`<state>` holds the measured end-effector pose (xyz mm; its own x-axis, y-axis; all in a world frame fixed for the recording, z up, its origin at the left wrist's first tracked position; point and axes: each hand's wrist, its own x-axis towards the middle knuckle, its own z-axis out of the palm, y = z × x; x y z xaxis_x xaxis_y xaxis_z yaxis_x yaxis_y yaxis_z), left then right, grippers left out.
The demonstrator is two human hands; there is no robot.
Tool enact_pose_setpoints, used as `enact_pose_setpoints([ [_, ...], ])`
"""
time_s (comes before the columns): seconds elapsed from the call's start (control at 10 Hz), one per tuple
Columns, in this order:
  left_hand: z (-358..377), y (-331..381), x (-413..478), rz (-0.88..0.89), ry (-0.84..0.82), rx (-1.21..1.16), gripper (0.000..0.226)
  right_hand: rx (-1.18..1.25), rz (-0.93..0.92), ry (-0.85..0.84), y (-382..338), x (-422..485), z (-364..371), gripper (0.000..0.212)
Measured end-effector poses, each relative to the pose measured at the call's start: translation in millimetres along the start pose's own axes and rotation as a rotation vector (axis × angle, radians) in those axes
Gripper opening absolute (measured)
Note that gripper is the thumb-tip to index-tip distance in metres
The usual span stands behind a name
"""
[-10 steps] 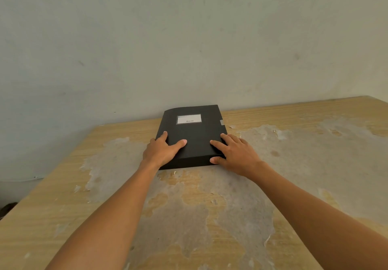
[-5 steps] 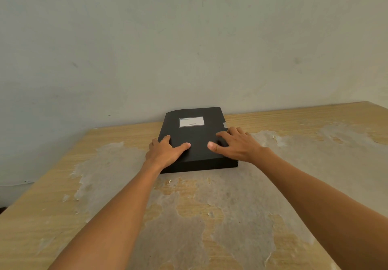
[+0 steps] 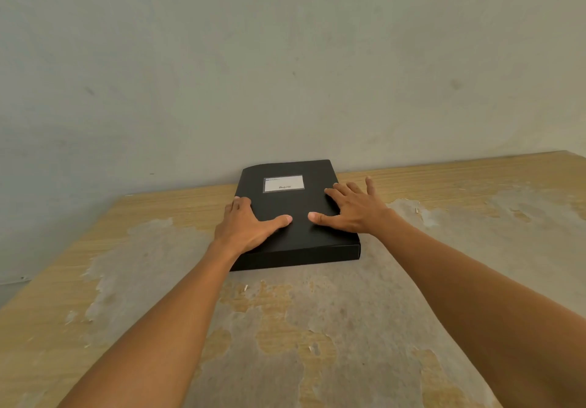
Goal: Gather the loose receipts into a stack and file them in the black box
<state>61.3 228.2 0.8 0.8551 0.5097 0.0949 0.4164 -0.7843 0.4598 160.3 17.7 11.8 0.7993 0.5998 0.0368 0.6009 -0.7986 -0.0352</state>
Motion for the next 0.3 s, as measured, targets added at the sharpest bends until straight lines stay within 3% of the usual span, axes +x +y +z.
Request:
enact_pose_setpoints([
  [0.2,-8.2,6.5,-1.3,-0.022,-0.018,0.036,0.115,0.187,-0.006,0.038,6.2,-5.8,-8.2,0.099],
  [0.3,-23.0,10.2,-4.0,0.018,0.052,0.058,0.108,0.212,-0.037,0.099,8.9,-17.7,-25.8,0.096],
])
